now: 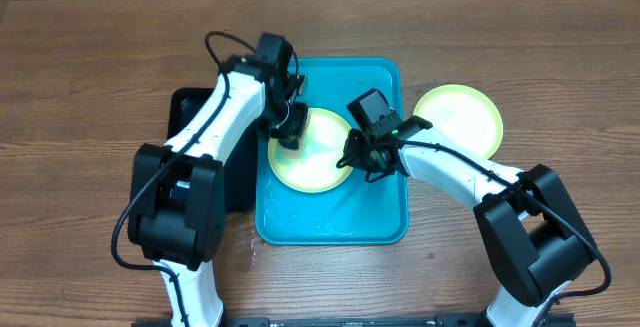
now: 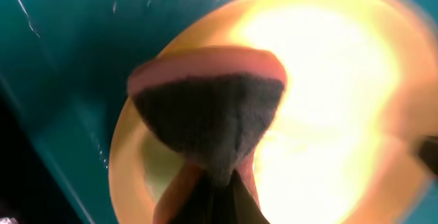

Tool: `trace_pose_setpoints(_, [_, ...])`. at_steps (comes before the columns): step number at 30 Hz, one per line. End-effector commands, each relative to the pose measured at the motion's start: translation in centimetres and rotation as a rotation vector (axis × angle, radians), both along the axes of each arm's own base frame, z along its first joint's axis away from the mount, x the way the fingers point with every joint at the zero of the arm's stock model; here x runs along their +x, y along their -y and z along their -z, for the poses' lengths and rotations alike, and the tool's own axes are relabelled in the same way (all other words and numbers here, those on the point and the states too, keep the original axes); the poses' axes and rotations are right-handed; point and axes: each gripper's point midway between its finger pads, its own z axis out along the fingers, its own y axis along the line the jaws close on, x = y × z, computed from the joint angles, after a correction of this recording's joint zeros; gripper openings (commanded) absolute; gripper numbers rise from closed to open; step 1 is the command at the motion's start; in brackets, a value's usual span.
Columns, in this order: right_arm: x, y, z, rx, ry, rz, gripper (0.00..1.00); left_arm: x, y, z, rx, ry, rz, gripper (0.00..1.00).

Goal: Clean dirty plates on tray and stack at the side
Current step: 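Continue wiping the plate in circles with the left-held sponge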

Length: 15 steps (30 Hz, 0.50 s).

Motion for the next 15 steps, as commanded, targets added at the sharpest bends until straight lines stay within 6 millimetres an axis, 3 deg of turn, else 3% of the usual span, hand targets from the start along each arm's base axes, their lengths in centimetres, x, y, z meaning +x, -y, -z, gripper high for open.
trace_pose_setpoints(1, [-0.4,-0.2,0.3,0.001,-0.006,-0.014,0.04,-1.1,-2.5,2.1,0.122,-0.006,-0.125,0.04])
trace_pose_setpoints(5, [-0.4,-0.2,0.3,0.001,-0.006,-0.014,0.04,-2.2,-1.5,3.8,0.065,-0.033,-0.132,0.04])
trace_pose_setpoints(8, [-0.3,-0.3,0.3,0.003,-0.004,-0.014,0.04,-3.2,0.9,3.8,-0.072,-0.081,-0.081,0.05])
trace_pose_setpoints(11, [-0.3,-0.3,0.3,0.003,-0.003,-0.014,0.04,-3.8,3.6,2.8,-0.236,-0.112,-0.018,0.04])
trace_pose_setpoints(15, [-0.3,-0.3,0.3,0.003,-0.003,-0.014,0.04,-2.7,5.6,0.1,-0.391,-0.107,-0.004,0.04])
